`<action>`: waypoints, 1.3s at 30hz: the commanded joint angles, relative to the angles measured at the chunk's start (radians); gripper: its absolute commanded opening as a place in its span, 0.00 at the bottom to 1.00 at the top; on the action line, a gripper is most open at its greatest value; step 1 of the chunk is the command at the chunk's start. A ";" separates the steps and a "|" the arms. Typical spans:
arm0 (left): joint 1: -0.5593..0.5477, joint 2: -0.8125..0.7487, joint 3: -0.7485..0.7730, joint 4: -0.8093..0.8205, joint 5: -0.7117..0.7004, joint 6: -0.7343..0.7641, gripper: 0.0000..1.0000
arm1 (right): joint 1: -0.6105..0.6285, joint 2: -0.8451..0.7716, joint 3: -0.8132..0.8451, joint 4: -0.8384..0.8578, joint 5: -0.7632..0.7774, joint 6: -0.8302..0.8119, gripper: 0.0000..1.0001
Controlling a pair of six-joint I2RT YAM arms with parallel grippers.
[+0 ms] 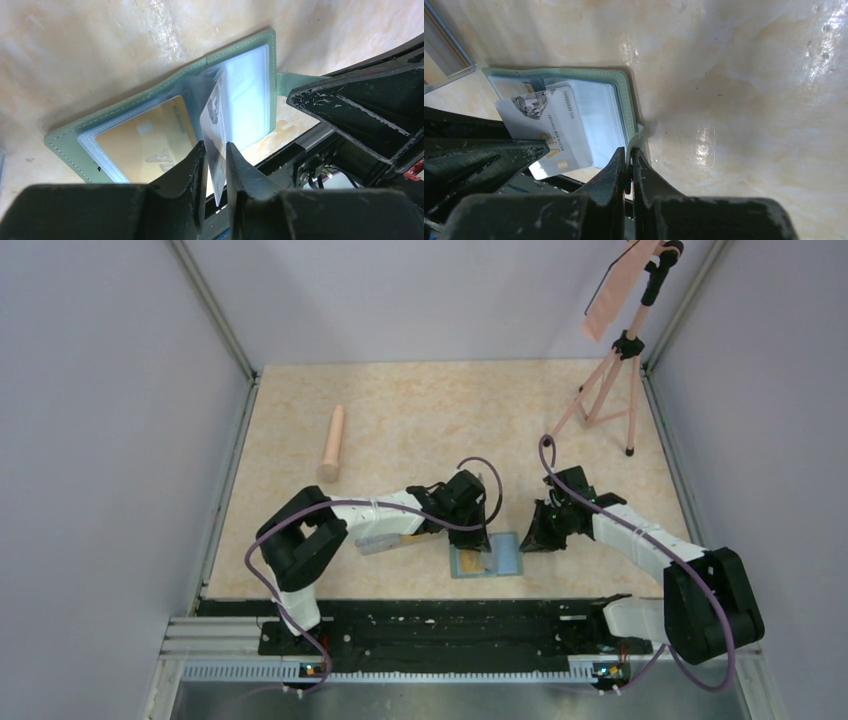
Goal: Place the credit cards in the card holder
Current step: Insert the credit card into the card holder.
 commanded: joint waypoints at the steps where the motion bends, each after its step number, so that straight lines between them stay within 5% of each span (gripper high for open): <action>1: -0.029 0.022 0.093 -0.143 -0.073 0.075 0.27 | 0.001 0.007 0.048 0.031 -0.009 -0.005 0.00; 14: -0.051 0.066 0.184 -0.290 -0.123 0.129 0.39 | 0.000 0.007 0.048 0.033 -0.006 -0.004 0.00; 29: -0.058 0.052 0.239 -0.418 -0.189 0.139 0.41 | 0.001 0.007 0.049 0.032 -0.006 -0.006 0.00; 39: -0.057 0.112 0.221 -0.359 -0.114 0.119 0.40 | 0.001 0.004 0.047 0.030 -0.007 -0.008 0.00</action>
